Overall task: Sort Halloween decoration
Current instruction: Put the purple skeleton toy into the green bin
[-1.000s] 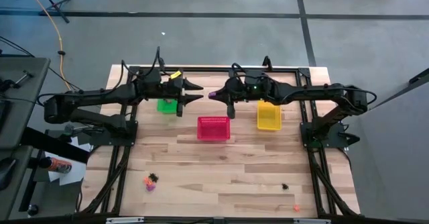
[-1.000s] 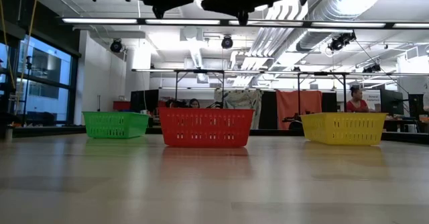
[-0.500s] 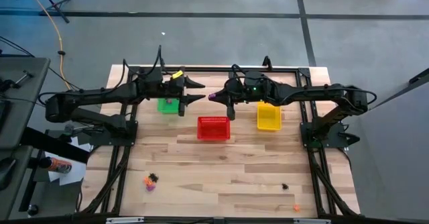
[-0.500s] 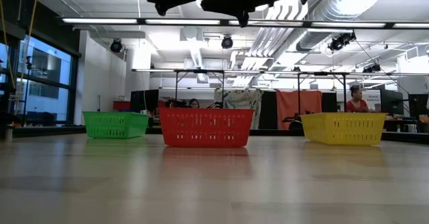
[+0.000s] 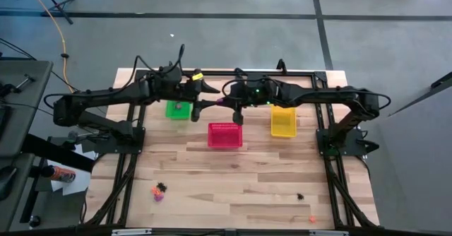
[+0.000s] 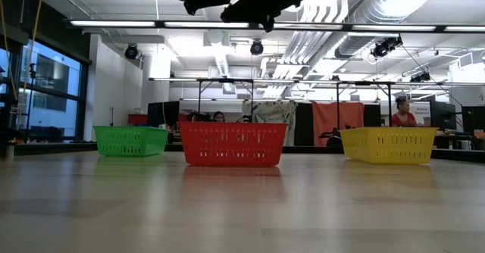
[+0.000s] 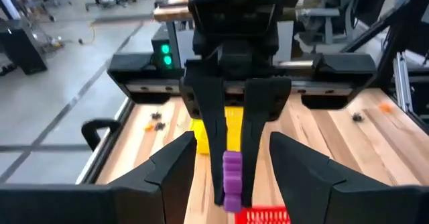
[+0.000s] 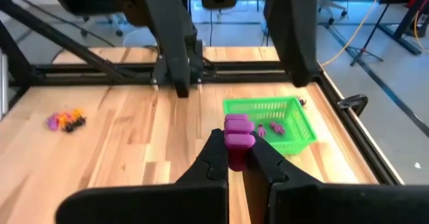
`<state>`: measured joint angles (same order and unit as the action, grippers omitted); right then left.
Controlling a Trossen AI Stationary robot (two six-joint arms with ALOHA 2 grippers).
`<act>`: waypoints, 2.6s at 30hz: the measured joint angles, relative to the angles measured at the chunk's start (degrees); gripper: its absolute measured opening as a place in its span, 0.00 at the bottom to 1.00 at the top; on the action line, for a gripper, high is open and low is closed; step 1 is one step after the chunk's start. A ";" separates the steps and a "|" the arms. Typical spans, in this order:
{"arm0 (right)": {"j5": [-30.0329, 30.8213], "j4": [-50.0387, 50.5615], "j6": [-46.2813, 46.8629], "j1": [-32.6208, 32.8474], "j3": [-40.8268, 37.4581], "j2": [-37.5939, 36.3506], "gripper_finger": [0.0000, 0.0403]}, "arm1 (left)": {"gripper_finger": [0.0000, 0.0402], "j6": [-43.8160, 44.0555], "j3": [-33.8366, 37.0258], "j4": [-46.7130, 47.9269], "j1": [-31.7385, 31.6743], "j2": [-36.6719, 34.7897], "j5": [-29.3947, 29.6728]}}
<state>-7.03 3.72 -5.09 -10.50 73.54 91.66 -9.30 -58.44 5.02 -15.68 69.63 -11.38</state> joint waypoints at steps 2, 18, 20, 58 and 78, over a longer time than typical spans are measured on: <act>-0.04 0.40 -0.43 0.00 0.63 0.73 0.00 | 0.45 -0.34 -0.28 1.88 0.14 0.00 0.00; -1.77 0.05 -2.89 0.02 0.67 1.02 0.00 | 0.41 -1.95 -0.21 5.78 0.31 0.78 0.09; -1.79 0.04 -2.89 0.02 0.65 1.02 0.00 | 0.38 -1.65 -0.19 6.11 0.31 1.60 0.10; -0.01 3.51 -2.90 -1.51 0.32 1.22 0.00 | 0.22 -5.83 -0.28 4.91 1.05 0.04 6.97; -3.51 1.17 -2.89 -1.49 0.54 0.91 0.00 | 0.36 -3.20 -0.19 4.09 1.09 0.90 2.93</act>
<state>-10.54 4.89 -7.99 -11.99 74.08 92.58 -12.51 -58.63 9.10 -14.59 70.52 -8.45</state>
